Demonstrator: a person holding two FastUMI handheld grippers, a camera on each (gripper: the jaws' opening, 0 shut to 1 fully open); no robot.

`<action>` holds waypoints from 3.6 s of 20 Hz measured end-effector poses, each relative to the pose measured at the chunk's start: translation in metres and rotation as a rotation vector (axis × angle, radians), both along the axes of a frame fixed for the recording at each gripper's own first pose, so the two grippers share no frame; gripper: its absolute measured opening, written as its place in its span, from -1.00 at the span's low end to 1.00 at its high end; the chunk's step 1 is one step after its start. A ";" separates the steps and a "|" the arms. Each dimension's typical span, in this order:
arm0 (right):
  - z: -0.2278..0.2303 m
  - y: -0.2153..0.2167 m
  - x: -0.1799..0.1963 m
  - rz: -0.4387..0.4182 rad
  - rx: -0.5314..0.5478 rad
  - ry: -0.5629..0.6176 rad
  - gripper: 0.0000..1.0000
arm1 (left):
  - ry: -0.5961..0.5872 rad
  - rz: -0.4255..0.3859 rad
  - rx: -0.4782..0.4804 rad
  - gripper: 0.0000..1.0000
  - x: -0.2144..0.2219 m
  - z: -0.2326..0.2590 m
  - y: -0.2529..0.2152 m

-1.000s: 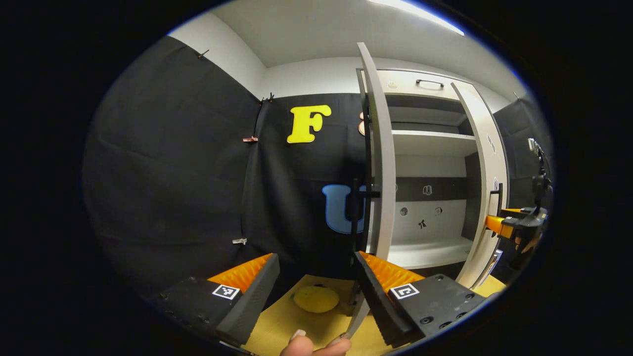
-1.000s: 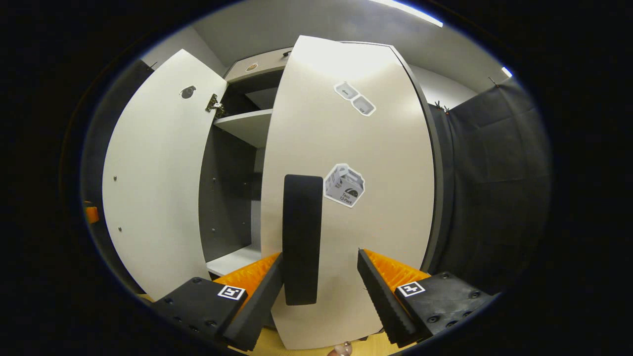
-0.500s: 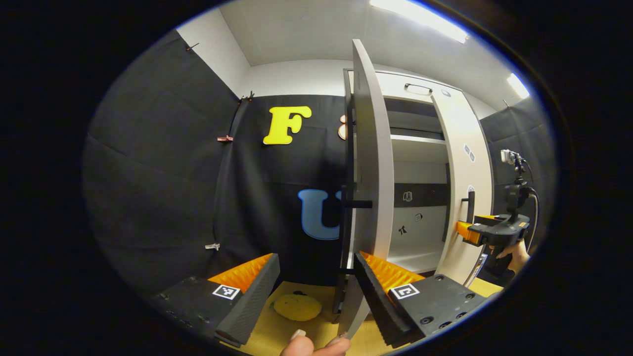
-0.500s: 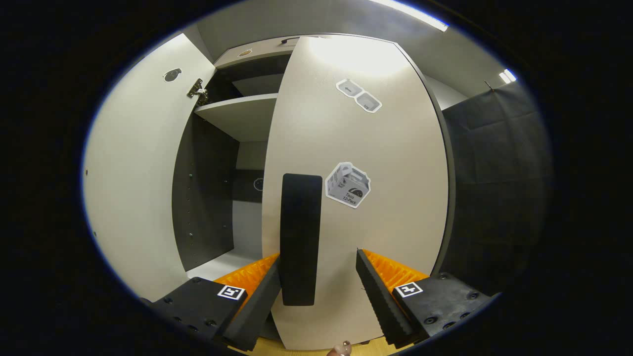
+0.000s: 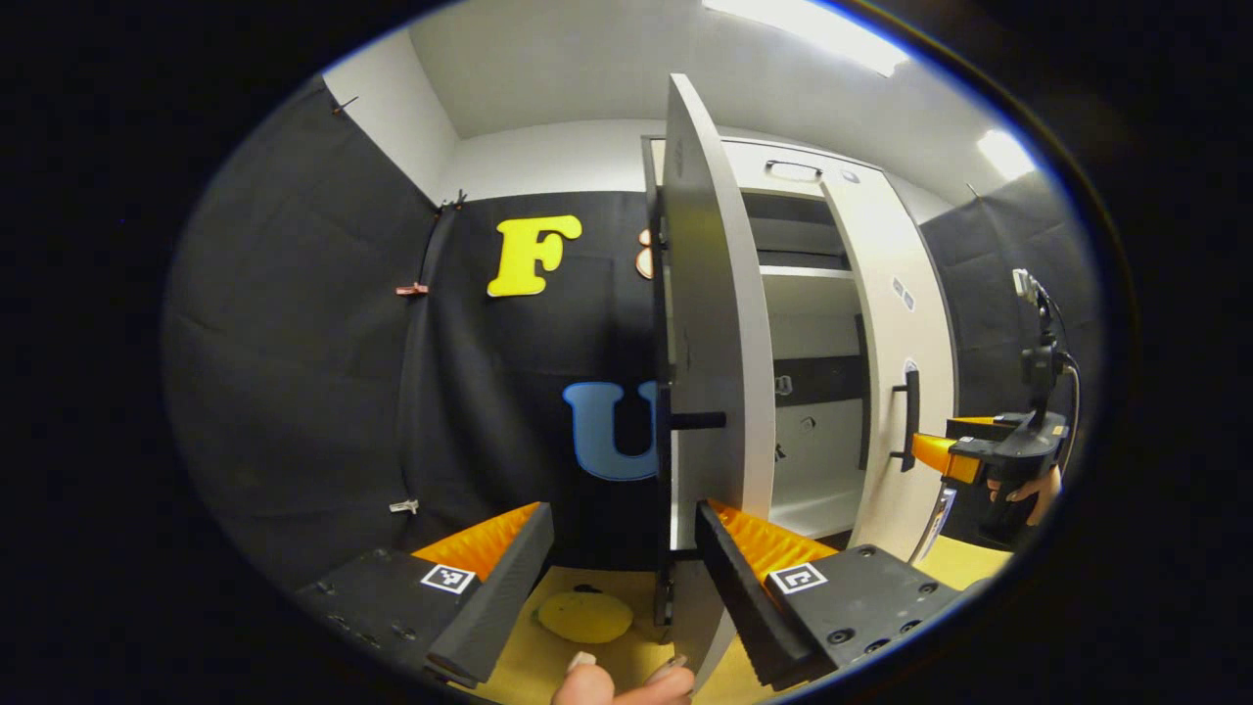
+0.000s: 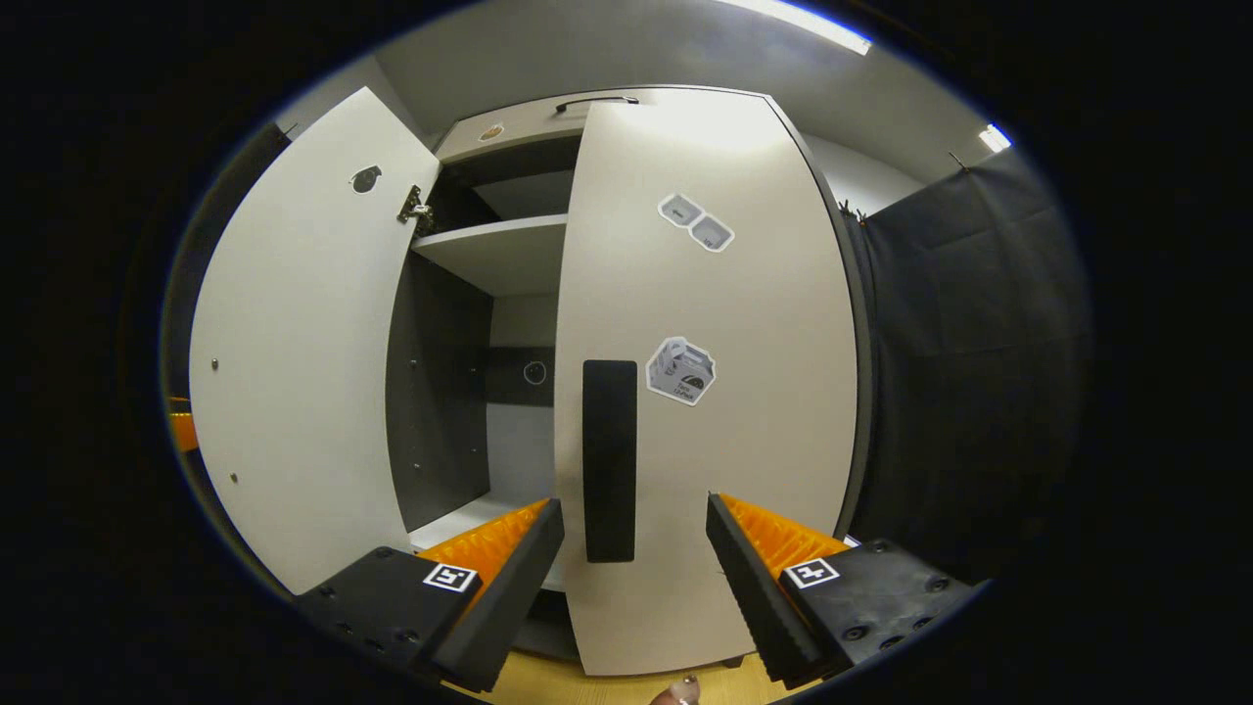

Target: Grasp the bottle in the cabinet with the left hand and place it on the coaster, then close the right door with the right hand and the left door with the left hand.

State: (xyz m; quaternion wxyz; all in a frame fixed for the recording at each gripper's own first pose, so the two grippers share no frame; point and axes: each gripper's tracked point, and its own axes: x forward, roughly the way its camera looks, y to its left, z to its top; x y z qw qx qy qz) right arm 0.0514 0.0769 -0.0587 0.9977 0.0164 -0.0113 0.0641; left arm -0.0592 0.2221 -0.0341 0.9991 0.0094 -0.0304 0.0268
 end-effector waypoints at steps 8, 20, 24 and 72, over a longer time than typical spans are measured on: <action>0.006 -0.027 -0.015 0.010 -0.029 0.000 0.95 | -0.005 -0.092 -0.040 0.87 0.006 -0.003 -0.060; 0.001 -0.074 -0.013 0.014 -0.013 0.020 0.94 | 0.000 -0.197 -0.128 0.82 0.059 -0.014 -0.146; -0.002 -0.084 -0.019 0.003 0.049 0.045 0.95 | 0.005 -0.203 -0.062 0.86 0.087 -0.019 -0.166; 0.005 -0.066 -0.064 0.051 0.060 0.070 0.93 | -0.012 -0.078 -0.031 0.94 0.068 0.000 -0.179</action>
